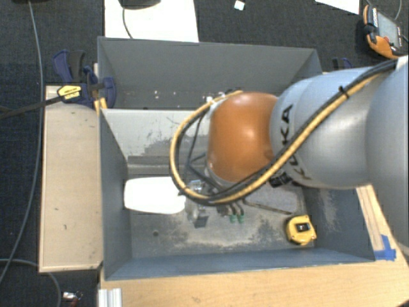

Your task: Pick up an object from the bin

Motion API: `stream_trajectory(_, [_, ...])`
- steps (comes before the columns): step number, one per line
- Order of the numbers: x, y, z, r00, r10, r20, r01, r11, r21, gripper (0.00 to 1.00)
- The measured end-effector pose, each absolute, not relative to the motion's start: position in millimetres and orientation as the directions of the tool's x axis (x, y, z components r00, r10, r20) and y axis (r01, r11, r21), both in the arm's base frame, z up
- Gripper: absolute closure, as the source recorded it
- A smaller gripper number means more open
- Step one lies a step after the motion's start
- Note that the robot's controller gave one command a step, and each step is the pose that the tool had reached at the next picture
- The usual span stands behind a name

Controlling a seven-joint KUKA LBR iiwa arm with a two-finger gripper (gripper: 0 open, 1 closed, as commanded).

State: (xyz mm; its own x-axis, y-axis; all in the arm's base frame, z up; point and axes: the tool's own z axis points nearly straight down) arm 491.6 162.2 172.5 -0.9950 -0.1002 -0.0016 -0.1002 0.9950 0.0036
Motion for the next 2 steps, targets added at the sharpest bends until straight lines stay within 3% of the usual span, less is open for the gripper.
stream_trajectory(1, [491.7, 162, 172, -0.995, -0.1, -0.002, -0.1, 0.995, 0.004, 1.0])
stream_trajectory(2, [500.4, 165, 264, -0.99, -0.139, -0.013, -0.139, 0.99, 0.005, 1.0])
